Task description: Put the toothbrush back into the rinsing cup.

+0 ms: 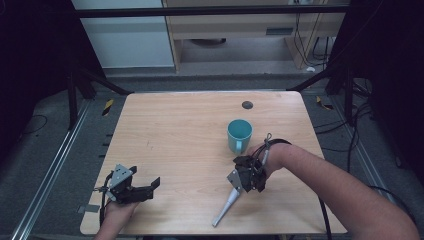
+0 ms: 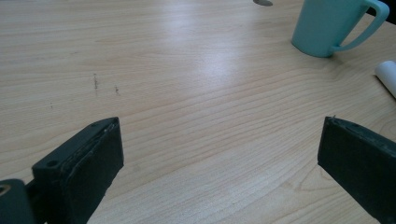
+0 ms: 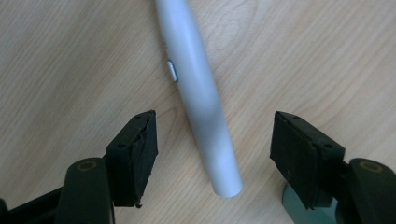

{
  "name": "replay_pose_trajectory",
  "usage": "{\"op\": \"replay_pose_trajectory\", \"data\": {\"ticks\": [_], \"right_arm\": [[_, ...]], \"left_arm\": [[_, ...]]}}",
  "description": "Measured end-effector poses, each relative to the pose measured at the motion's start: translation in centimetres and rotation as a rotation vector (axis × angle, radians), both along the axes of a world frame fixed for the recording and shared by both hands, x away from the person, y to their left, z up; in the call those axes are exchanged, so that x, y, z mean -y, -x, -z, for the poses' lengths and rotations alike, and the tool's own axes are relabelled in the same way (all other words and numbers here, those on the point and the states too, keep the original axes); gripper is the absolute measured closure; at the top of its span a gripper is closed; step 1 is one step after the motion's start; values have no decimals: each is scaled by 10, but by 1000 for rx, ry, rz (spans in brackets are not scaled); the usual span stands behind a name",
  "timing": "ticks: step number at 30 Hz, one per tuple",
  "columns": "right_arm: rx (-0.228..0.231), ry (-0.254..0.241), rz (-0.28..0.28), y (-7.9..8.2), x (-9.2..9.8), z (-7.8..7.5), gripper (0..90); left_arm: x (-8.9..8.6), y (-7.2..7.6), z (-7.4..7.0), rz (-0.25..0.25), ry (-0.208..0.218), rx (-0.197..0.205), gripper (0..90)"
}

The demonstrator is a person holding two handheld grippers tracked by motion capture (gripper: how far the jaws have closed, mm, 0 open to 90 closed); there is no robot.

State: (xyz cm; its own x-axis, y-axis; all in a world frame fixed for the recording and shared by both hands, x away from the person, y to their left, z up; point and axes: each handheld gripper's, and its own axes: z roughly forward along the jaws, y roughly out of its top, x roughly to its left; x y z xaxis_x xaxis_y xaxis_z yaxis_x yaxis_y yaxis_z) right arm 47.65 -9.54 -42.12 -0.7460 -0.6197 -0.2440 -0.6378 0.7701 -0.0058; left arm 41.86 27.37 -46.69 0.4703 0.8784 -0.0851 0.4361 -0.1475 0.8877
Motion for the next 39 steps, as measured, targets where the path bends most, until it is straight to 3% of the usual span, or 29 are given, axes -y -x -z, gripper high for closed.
{"op": "replay_pose_trajectory", "data": {"ticks": [2,13,24,39], "right_arm": [[16,18,-65,2,-1,3,326],[11,60,-139,1,-7,11,349],[11,80,-154,1,-11,17,380],[-66,120,-144,-7,-27,21,445]], "left_arm": [[0,0,0,-3,5,0,0],[-1,0,0,-4,8,0,0],[-2,-1,-1,-8,19,-1,0],[-2,-1,-1,-6,21,1,0]]}}
